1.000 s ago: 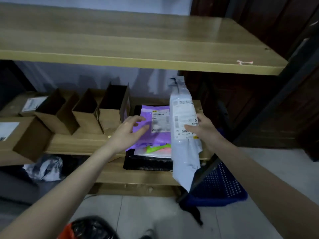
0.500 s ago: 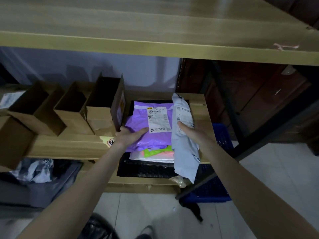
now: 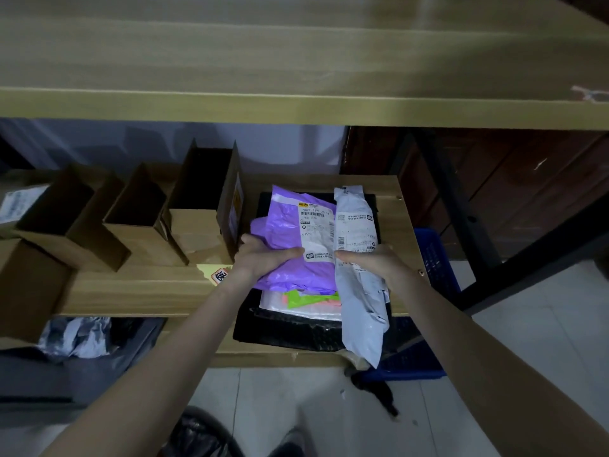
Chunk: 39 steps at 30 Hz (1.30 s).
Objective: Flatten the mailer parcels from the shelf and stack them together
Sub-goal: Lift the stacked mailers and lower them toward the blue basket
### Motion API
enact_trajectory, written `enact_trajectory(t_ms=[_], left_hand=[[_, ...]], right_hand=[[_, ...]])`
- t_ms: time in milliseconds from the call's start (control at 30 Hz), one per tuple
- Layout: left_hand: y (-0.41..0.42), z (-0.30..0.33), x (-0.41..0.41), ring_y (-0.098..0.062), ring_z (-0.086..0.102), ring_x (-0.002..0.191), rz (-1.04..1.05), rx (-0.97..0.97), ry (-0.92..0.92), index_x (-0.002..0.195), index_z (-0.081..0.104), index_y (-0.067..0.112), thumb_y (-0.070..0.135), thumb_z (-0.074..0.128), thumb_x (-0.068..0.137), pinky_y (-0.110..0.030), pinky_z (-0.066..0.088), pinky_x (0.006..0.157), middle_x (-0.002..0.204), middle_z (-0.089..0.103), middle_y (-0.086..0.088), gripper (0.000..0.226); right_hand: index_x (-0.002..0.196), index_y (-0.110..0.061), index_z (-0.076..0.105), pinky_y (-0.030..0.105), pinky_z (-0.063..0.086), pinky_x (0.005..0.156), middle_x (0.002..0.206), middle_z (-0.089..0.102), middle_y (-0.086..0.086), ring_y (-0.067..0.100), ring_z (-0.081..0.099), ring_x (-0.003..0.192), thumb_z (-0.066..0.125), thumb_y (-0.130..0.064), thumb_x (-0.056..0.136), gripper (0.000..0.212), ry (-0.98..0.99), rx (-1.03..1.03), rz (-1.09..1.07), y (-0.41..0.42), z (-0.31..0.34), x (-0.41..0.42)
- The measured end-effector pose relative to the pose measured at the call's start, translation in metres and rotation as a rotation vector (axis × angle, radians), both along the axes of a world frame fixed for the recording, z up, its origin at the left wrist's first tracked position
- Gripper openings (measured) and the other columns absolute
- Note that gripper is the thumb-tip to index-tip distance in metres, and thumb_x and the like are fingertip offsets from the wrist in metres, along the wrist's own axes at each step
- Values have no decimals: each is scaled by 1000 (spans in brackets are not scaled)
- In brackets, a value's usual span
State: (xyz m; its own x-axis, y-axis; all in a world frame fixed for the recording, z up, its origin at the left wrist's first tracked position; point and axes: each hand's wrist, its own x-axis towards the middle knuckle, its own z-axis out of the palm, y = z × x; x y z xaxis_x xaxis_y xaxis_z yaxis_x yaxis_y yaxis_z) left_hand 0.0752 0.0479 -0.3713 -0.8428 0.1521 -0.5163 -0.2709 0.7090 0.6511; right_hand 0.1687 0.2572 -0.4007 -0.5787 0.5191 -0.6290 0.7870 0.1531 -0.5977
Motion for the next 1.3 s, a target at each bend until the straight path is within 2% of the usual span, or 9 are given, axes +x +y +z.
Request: enact_trajectory(t_ms=[100, 267, 400, 533, 633, 800, 867, 1033, 1300], left_hand=[[-1, -1, 0, -28, 48, 123, 7, 69, 1, 134, 24, 1, 46, 85, 59, -33, 42, 97, 132, 48, -9, 106], [-3, 1, 11, -28, 44, 128, -27, 100, 66, 138, 22, 3, 49, 84, 58, -39, 41, 104, 140, 43, -10, 112], [-9, 3, 30, -27, 49, 126, -41, 146, 133, 139, 25, 7, 55, 85, 51, -40, 43, 102, 136, 49, -3, 116], [-18, 12, 59, -29, 49, 126, -18, 144, 212, 144, 13, 5, 54, 84, 55, -44, 43, 101, 141, 48, -6, 124], [-30, 23, 93, -25, 51, 124, 31, 192, 261, 143, 16, 5, 59, 84, 46, -45, 43, 102, 138, 51, -4, 130], [-48, 40, 165, -19, 57, 115, 89, 213, 322, 128, 35, 12, 58, 85, 46, -43, 47, 98, 127, 58, 1, 106], [-53, 48, 194, -14, 59, 112, 91, 209, 345, 127, 40, 17, 65, 83, 43, -41, 49, 96, 124, 59, 6, 106], [-56, 84, 272, -21, 56, 115, 114, 210, 403, 130, 34, 17, 58, 83, 51, -43, 48, 95, 128, 56, 3, 102], [-42, 130, 354, -26, 51, 122, 75, 173, 528, 142, 22, 17, 75, 69, 36, -47, 45, 98, 139, 45, -2, 129]], right_hand=[[139, -2, 16, 32, 41, 94, 140, 41, 12, 28, 46, 126, 82, -45, 64, 108, 10, 22, -23, -24, 37, 6], [145, 1, -11, 34, 37, 102, 153, 27, 14, 30, 35, 136, 70, -51, 74, 119, 62, 98, 35, -32, 45, 17], [142, 0, 4, 33, 41, 94, 145, 38, 13, 29, 43, 130, 77, -46, 69, 113, 105, 136, 45, -35, 54, 30], [142, 1, 9, 31, 41, 88, 143, 40, 13, 28, 44, 128, 77, -48, 69, 111, 147, 218, 112, -40, 67, 55], [130, -2, 26, 27, 40, 69, 130, 47, 8, 26, 49, 120, 77, -47, 69, 92, 212, 311, 169, -48, 84, 82], [120, -4, 31, 34, 46, 81, 124, 49, 11, 27, 52, 114, 79, -52, 63, 89, 290, 358, 253, -57, 103, 142], [119, -5, 30, 38, 49, 84, 122, 50, 10, 27, 53, 111, 79, -56, 60, 92, 296, 358, 287, -59, 112, 169], [118, -8, 30, 39, 49, 82, 122, 53, 10, 30, 54, 112, 77, -63, 57, 94, 291, 418, 360, -59, 143, 233], [120, -7, 32, 35, 44, 79, 121, 49, 8, 31, 51, 116, 76, -62, 58, 94, 363, 484, 406, -37, 192, 313]])
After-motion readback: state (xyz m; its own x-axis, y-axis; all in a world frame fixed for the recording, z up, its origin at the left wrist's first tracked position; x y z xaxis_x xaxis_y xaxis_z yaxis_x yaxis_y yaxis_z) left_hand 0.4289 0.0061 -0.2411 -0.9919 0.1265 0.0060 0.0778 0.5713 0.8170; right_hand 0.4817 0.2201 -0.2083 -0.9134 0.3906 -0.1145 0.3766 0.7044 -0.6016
